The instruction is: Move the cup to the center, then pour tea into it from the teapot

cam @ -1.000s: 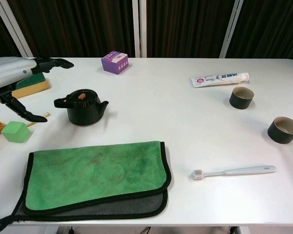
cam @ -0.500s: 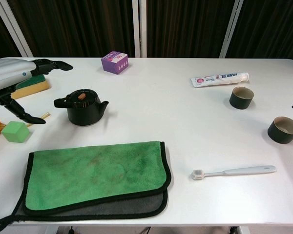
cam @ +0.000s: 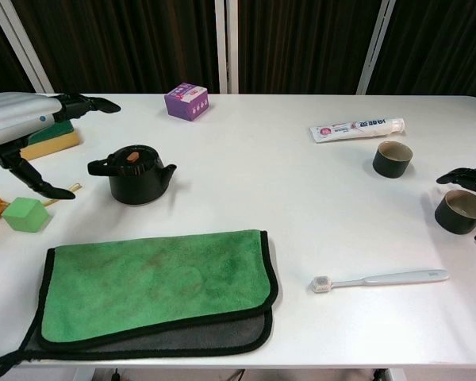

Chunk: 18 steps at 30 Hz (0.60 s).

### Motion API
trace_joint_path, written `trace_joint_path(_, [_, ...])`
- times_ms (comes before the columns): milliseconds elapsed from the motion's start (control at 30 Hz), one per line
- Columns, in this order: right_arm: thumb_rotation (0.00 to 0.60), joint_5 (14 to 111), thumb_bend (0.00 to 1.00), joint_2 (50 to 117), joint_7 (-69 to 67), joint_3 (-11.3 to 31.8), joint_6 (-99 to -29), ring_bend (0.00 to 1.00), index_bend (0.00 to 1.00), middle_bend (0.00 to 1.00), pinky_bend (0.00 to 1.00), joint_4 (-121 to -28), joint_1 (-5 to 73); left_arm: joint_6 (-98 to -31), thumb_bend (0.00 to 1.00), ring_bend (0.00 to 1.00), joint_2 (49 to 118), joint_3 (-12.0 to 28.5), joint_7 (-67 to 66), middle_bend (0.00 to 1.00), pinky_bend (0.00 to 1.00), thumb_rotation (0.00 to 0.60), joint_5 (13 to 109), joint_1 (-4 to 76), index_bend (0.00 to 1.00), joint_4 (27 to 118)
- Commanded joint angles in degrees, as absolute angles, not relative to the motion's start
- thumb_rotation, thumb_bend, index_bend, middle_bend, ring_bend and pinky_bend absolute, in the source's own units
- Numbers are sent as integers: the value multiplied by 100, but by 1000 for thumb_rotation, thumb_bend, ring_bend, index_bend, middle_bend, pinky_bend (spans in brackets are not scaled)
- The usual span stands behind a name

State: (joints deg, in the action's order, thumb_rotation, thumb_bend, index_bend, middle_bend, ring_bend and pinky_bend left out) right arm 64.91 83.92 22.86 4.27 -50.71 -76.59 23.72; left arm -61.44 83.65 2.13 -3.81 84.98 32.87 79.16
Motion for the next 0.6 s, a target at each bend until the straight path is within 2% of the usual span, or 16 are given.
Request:
trace_joint_path(33, [600, 6557, 323, 8477, 2209, 420, -5116, 0, 10, 42, 0, -7600, 2409, -6142, 103, 14, 8367, 211, -371, 65, 148, 600, 8490, 3283, 51, 7911])
trace_joint_path(233, [600, 6665, 327, 8575, 2094, 415, -5262, 0, 109, 52, 0, -7527, 2427, -6141, 103, 14, 8376, 201, -344, 65, 148, 600, 8482, 3277, 51, 7891])
trace_joint_path(600, [600, 6579, 327, 8542, 2119, 384, -5345, 0, 184, 54, 0, -7558, 2436, -6083, 103, 14, 8395, 190, -303, 65, 149, 600, 8467, 3299, 52, 7844])
